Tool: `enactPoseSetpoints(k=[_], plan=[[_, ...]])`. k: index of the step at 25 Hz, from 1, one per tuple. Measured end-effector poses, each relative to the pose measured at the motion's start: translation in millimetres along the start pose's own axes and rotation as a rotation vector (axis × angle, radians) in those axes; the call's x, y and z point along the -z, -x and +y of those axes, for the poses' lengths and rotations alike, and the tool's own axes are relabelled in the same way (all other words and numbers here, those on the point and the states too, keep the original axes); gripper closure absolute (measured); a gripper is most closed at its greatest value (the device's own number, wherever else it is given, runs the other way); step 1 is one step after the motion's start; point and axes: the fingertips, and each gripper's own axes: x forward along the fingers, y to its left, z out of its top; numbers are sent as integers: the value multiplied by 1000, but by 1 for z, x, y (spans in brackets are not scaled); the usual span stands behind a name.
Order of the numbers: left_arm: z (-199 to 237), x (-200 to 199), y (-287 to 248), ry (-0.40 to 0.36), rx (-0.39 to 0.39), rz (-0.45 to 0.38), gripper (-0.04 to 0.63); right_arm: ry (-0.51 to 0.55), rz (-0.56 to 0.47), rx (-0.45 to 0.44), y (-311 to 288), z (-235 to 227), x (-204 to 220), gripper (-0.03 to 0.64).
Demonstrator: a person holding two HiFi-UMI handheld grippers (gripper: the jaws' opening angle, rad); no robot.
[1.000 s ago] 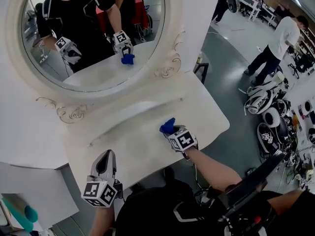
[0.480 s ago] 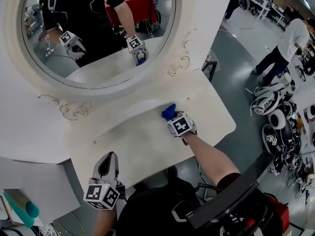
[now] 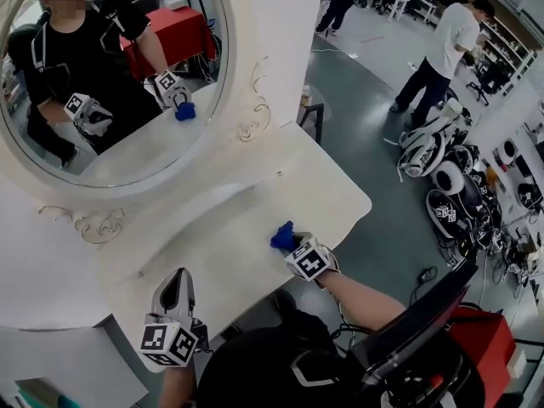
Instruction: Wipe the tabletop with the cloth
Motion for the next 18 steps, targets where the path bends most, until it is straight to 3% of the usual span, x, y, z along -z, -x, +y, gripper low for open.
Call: enactPoseSetpoints(k=[7, 11, 13, 18], plan=[[-22, 2, -18, -18, 64, 12, 588, -63, 26, 4, 38, 3, 49, 488], [-28, 3, -22, -22, 59, 14, 588, -72, 85, -51, 41, 3, 60, 488], [-27, 3, -27, -25, 49, 12, 588, -83, 75, -48, 34, -12, 44, 488], [-17, 9, -25, -12, -11, 14, 588, -63, -52, -4, -6, -60, -42, 486]])
